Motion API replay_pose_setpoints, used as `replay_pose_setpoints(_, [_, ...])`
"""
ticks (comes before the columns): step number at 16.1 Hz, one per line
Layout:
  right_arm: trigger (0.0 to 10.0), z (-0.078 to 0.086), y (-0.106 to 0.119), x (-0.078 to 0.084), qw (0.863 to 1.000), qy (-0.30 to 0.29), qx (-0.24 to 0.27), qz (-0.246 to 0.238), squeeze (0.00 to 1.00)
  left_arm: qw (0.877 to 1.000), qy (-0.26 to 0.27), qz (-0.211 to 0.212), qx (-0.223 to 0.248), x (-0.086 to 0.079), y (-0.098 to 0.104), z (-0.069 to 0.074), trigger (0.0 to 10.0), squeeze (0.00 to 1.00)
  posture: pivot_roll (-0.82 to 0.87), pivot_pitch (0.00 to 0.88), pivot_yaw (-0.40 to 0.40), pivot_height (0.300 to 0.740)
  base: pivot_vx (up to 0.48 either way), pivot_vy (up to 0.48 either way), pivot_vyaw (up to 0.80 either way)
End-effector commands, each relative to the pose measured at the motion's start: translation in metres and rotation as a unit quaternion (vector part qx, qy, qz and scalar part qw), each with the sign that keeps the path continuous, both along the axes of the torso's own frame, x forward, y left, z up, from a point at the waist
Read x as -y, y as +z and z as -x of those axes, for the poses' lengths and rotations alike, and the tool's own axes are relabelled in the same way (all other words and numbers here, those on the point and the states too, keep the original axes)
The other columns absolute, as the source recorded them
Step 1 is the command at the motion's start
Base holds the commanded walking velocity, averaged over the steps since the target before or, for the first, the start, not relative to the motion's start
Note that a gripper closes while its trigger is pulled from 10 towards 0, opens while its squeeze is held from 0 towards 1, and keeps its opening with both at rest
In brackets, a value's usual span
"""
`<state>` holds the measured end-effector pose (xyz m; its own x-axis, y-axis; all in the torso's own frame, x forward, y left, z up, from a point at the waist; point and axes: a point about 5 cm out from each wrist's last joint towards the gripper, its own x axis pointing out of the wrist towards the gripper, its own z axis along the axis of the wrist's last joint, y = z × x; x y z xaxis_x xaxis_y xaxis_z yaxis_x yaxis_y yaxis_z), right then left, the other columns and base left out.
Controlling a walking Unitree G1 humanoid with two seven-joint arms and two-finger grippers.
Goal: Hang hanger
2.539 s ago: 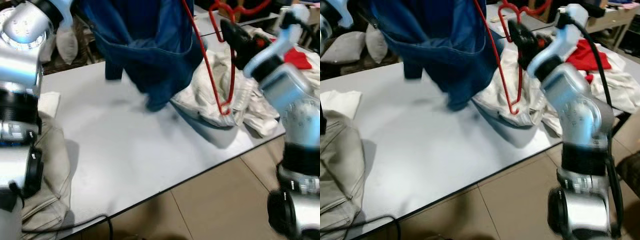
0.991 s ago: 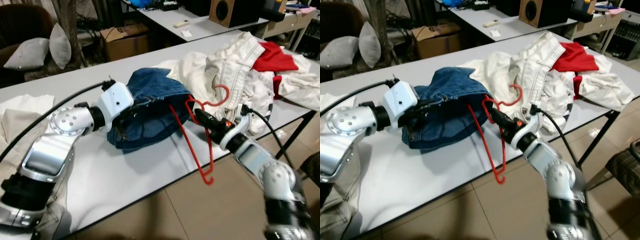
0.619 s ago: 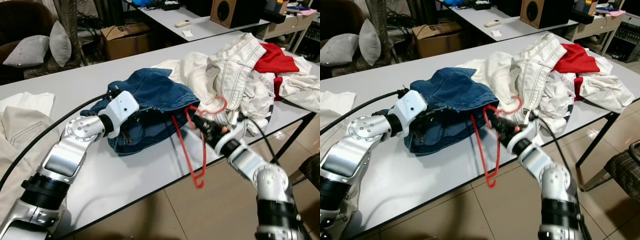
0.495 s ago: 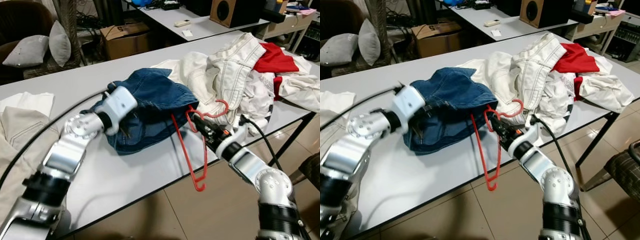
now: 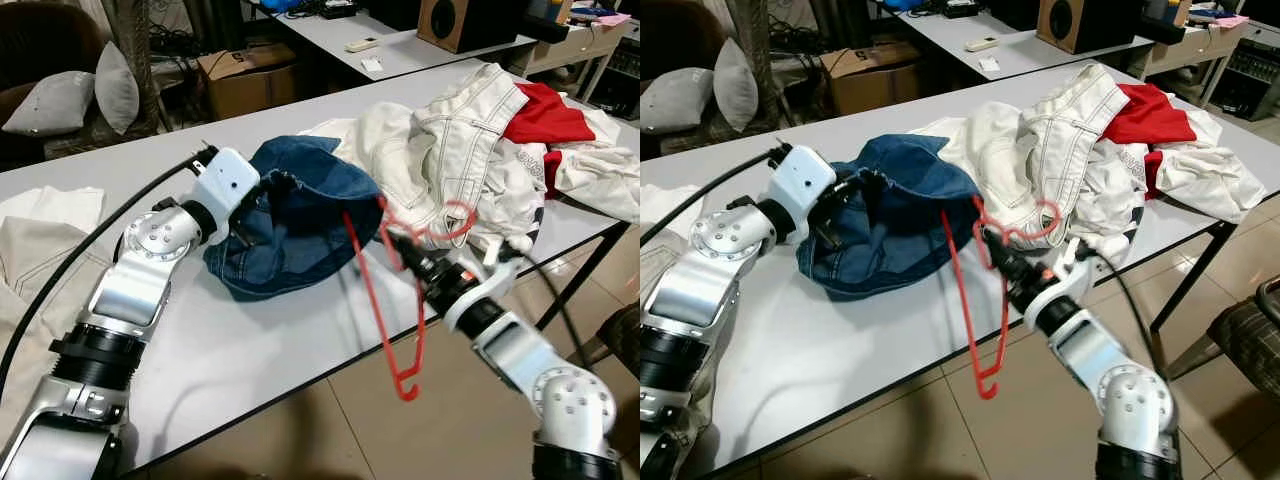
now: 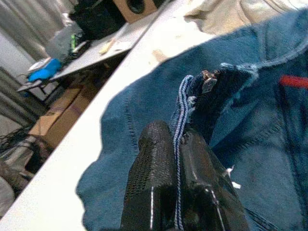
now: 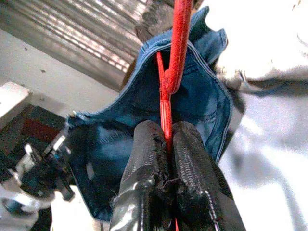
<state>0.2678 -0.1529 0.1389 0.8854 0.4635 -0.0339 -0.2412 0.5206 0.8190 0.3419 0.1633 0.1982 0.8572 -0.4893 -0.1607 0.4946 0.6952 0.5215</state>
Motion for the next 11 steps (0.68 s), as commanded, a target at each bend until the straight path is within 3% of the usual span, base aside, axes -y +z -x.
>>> replay_pose_setpoints(1, [10.0, -0.005, 0.004, 0.005, 1.000, -0.014, 0.007, -0.004, 0.00, 1.000, -0.015, -0.008, -0.014, 0.002, -0.005, 0.004, 0.0, 0.00, -0.08, 0.000, 0.070, 0.740, 0.000, 0.000, 0.00])
replay_pose_setpoints(3, [10.0, -0.014, 0.005, 0.009, 1.000, -0.024, 0.009, -0.013, 0.00, 0.999, -0.014, -0.022, -0.040, -0.003, -0.015, 0.007, 0.0, 0.00, -0.07, 0.000, 0.070, 0.740, 0.000, 0.000, 0.00])
replay_pose_setpoints(4, [10.0, -0.017, 0.007, 0.009, 1.000, -0.024, 0.011, -0.017, 0.00, 0.998, -0.011, -0.028, -0.057, -0.006, -0.024, 0.009, 10.0, 0.00, -0.06, 0.000, 0.064, 0.740, 0.000, 0.000, 0.00])
replay_pose_setpoints(5, [10.0, -0.018, 0.008, 0.008, 1.000, -0.021, 0.012, -0.016, 0.00, 0.997, -0.015, -0.026, -0.065, -0.006, -0.027, 0.009, 10.0, 0.00, -0.06, 0.000, 0.064, 0.740, 0.000, 0.000, 0.00])
replay_pose_setpoints(6, [10.0, -0.021, 0.008, 0.006, 1.000, -0.017, 0.011, -0.015, 0.00, 0.997, -0.031, -0.014, -0.071, -0.004, -0.028, 0.014, 10.0, 1.00, -0.06, 0.000, 0.062, 0.740, 0.000, 0.000, 0.00])
replay_pose_setpoints(8, [10.0, -0.028, 0.007, 0.001, 1.000, -0.012, 0.008, -0.016, 0.00, 0.995, -0.040, 0.017, -0.089, -0.005, -0.026, 0.022, 10.0, 1.00, -0.06, 0.000, 0.059, 0.740, 0.000, 0.000, 0.00])
replay_pose_setpoints(11, [10.0, -0.032, 0.008, -0.004, 1.000, -0.006, 0.010, -0.018, 0.00, 0.992, -0.052, 0.001, -0.119, -0.004, -0.037, 0.037, 10.0, 1.00, -0.05, 0.000, 0.063, 0.740, 0.000, 0.000, 0.00])
